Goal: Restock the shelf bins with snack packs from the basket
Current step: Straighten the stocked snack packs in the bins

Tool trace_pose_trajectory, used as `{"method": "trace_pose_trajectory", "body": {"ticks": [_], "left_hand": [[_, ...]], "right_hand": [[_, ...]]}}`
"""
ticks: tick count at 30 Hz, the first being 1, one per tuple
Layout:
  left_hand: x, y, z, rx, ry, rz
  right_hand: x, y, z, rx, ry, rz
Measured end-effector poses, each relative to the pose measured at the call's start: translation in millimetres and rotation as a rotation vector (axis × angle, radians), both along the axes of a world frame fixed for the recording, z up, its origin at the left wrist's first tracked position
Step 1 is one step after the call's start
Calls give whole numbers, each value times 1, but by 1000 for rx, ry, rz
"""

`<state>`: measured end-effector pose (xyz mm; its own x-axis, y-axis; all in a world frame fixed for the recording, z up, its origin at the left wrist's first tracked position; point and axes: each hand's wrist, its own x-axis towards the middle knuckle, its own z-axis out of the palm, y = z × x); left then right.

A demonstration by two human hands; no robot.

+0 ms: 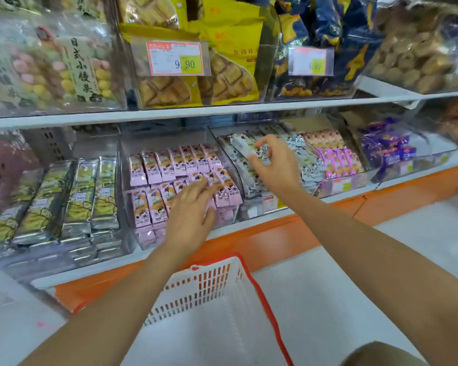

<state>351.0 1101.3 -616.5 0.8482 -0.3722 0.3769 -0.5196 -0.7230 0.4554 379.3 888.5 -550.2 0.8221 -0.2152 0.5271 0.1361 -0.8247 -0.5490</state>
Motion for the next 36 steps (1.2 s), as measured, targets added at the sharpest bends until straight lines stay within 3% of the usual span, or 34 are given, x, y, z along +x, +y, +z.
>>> {"method": "trace_pose_trajectory", "body": {"ticks": [8, 17, 25, 30, 36], "left_hand": [[28, -16, -6, 26, -19, 107], [49, -62, 20, 10, -120, 217], [79, -123, 47, 167, 89, 231], [80, -130, 43, 178, 94, 274], [90, -141, 50, 179, 181, 323]], "right_hand": [[58, -15, -22, -268, 4, 114], [70, -82, -12, -122, 57, 433], [95, -133, 2, -251, 224, 584], [109, -123, -1, -395, 253, 678], [122, -116, 2, -361, 240, 654]]}}
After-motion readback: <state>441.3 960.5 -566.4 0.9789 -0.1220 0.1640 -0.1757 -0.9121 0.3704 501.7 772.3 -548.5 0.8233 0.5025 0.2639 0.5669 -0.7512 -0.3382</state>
